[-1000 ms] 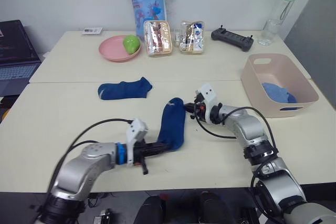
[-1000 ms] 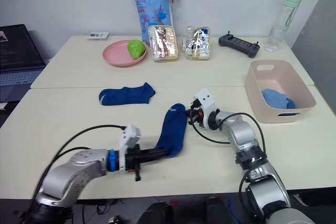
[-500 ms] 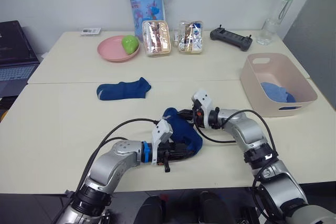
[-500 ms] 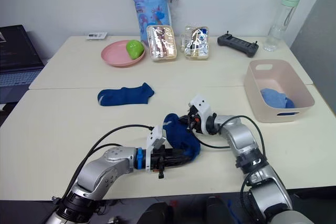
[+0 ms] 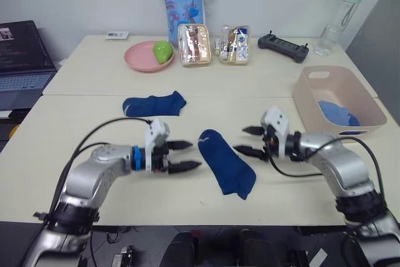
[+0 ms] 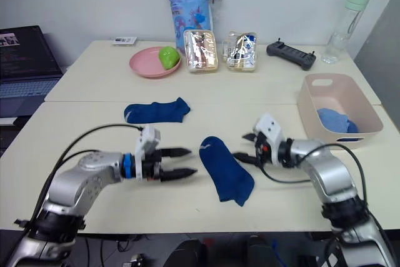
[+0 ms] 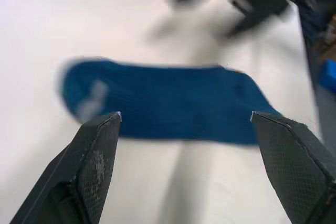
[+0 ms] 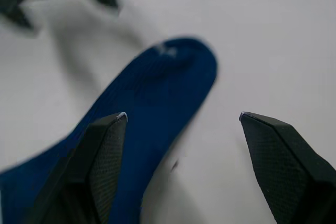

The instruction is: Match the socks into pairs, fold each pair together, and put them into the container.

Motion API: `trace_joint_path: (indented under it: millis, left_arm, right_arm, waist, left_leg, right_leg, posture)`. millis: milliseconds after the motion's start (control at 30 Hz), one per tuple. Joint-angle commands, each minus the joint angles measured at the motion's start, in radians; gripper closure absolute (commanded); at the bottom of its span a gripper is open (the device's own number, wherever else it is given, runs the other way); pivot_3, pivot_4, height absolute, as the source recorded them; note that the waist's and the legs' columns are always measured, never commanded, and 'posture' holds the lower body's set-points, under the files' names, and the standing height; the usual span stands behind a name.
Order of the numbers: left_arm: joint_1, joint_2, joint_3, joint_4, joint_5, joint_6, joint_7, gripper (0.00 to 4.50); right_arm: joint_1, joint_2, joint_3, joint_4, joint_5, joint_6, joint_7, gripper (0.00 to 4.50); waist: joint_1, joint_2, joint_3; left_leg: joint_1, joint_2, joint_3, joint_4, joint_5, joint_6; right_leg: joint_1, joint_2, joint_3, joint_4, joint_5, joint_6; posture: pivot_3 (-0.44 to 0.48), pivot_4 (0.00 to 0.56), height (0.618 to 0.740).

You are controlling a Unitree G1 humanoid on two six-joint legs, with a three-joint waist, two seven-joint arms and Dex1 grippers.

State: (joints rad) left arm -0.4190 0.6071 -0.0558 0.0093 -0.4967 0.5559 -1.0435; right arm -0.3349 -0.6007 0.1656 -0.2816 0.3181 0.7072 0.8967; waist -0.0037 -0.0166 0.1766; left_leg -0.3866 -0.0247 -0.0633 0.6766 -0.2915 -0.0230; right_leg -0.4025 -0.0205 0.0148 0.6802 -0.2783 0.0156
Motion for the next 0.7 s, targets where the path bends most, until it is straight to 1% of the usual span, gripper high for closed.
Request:
trace_joint_path:
  millis: [33,167,300,333,400,467,567,633,667,700]
  left_arm:
    - [-0.081,-0.081,-0.022,0.152,0.103,-0.147,0.072,0.37]
    - [-0.148,-0.17,-0.079,0.325,0.197,-0.268,0.075,0.37]
    - [-0.193,-0.206,-0.102,0.472,0.28,-0.371,0.091,0.37]
    - [-0.198,-0.21,-0.093,0.491,0.282,-0.382,0.089,0.55]
    - [-0.199,-0.21,-0.082,0.502,0.274,-0.39,0.07,0.91]
    - [-0.177,-0.199,-0.083,0.464,0.252,-0.367,0.015,1.55]
    - [-0.15,-0.183,-0.081,0.425,0.244,-0.341,-0.019,2.54]
    - [-0.135,-0.178,-0.079,0.414,0.251,-0.339,-0.017,3.18]
    - [-0.13,-0.177,-0.078,0.409,0.254,-0.338,-0.016,3.45]
    - [-0.124,-0.176,-0.076,0.4,0.253,-0.335,-0.015,3.79]
  right_arm:
    - [0.064,-0.052,-0.007,-0.109,0.013,-0.002,0.011,0.77]
    - [0.166,-0.105,0.0,-0.144,0.0,0.005,-0.002,0.77]
    - [0.222,-0.099,0.013,-0.165,-0.01,0.008,-0.044,0.77]
    - [0.227,-0.093,0.018,-0.165,-0.014,0.005,-0.055,0.71]
    - [0.23,-0.07,0.012,-0.163,-0.01,0.007,-0.081,1.12]
    - [0.237,-0.047,0.001,-0.165,0.009,0.026,-0.097,1.64]
    - [0.25,-0.041,0.004,-0.168,0.003,0.024,-0.106,2.73]
    - [0.256,-0.042,-0.002,-0.164,0.005,0.02,-0.109,3.54]
    - [0.257,-0.044,-0.004,-0.162,0.005,0.017,-0.109,3.8]
    - [0.256,-0.044,-0.008,-0.158,0.004,0.015,-0.111,4.2]
  waist:
    - [0.001,0.0,0.0]
    - [-0.002,-0.001,0.001]
    - [-0.003,-0.002,0.001]
    - [-0.003,-0.002,0.001]
    - [-0.003,-0.003,0.001]
    - [-0.004,-0.003,0.001]
    - [-0.004,-0.003,0.001]
    - [-0.002,-0.003,0.0]
    - [-0.002,-0.003,0.0]
    - [-0.002,-0.003,0.0]
  left_leg:
    - [0.0,0.0,0.0,0.0,0.0,0.0]
    - [0.0,0.0,0.001,0.0,0.0,0.0]
    - [0.0,0.001,0.001,0.0,0.0,0.0]
    - [0.0,0.001,0.0,0.0,0.0,0.0]
    - [0.0,0.001,0.0,0.0,0.0,0.0]
    - [0.001,0.001,0.001,0.001,0.0,0.0]
    - [0.001,0.001,0.0,0.001,0.0,0.0]
    - [0.001,0.001,0.0,0.001,0.0,0.0]
    - [0.001,0.001,0.0,0.001,0.0,0.0]
    - [0.001,0.001,0.0,0.0,0.0,0.0]
  right_leg:
    - [0.0,0.0,0.0,0.0,0.0,0.0]
    - [0.0,0.0,0.0,0.0,0.0,0.0]
    - [-0.001,0.0,0.0,0.001,0.0,0.0]
    - [-0.001,0.0,0.0,0.001,0.0,0.0]
    - [0.0,0.0,0.0,0.001,0.0,0.0]
    - [0.0,0.0,0.0,0.001,0.0,0.001]
    - [0.0,0.0,0.0,0.001,0.0,0.001]
    - [0.0,0.0,0.0,0.001,0.0,0.001]
    - [0.0,0.0,0.0,0.001,0.0,0.001]
    - [0.0,0.0,0.0,0.001,0.0,0.001]
  posture:
    - [0.0,0.15,0.74]
    - [0.0,0.15,0.74]
    - [0.0,0.15,0.74]
    - [0.0,0.15,0.74]
    - [0.0,0.15,0.74]
    - [0.0,0.15,0.74]
    - [0.0,0.15,0.74]
    - [0.0,0.15,0.74]
    - [0.0,0.15,0.74]
    - [0.0,0.15,0.74]
